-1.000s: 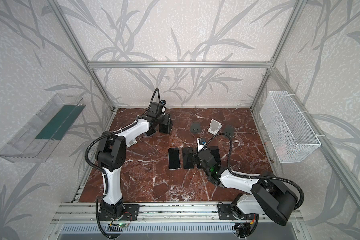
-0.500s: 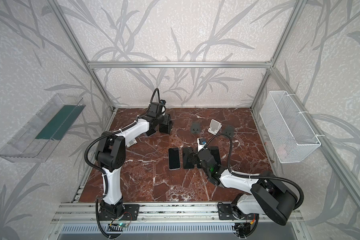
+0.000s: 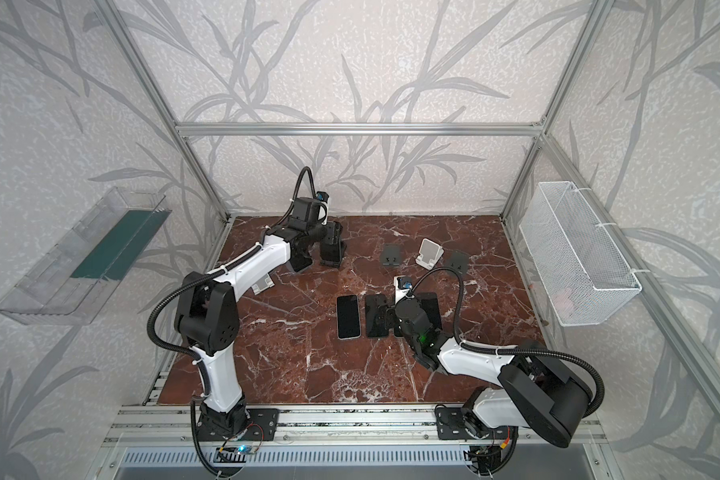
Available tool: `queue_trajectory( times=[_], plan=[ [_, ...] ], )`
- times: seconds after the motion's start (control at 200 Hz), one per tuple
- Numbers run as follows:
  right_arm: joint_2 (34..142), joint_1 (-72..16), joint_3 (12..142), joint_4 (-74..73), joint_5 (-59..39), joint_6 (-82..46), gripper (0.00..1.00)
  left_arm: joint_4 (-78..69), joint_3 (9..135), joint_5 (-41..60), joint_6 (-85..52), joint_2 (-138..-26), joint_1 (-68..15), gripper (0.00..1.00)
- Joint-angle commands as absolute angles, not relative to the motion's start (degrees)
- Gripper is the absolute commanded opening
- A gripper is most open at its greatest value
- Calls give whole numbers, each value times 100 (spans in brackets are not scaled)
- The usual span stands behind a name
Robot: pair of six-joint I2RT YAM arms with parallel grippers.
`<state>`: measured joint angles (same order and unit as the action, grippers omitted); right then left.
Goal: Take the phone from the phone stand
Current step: 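Lift the teal-edged phone off its black stand toward the robot, then lower the teal-edged phone toward the table beside the phone row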
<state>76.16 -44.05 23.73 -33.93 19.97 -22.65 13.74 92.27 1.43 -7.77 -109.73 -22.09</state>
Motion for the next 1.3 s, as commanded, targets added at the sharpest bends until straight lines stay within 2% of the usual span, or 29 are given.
queue_trajectory(
  times=[0.0,0.155,0.34,0.735,1.075,1.295],
  plan=[
    [7570,-4434,2506,-3427,2053,-2311,90,1461,9196,229,-1010,-10373,-2250,53],
    [7419,-4430,2403,-3496,1938,-2408,91,1601,8724,123,-1401,-9783,-2298,50],
    [7373,-4483,2146,-4342,1321,-2304,91,1730,7820,-236,-1918,-8947,-2373,48],
    [7417,-4691,2217,-4089,1723,-2284,91,1747,5924,-698,-2624,-7188,-2591,46],
    [7540,-4684,2268,-3986,1747,-2453,91,2147,5371,-821,-2984,-6944,-2909,46],
    [7618,-4684,2259,-3973,1823,-2631,91,2139,5172,-771,-3390,-7275,-3067,45]
  ],
)
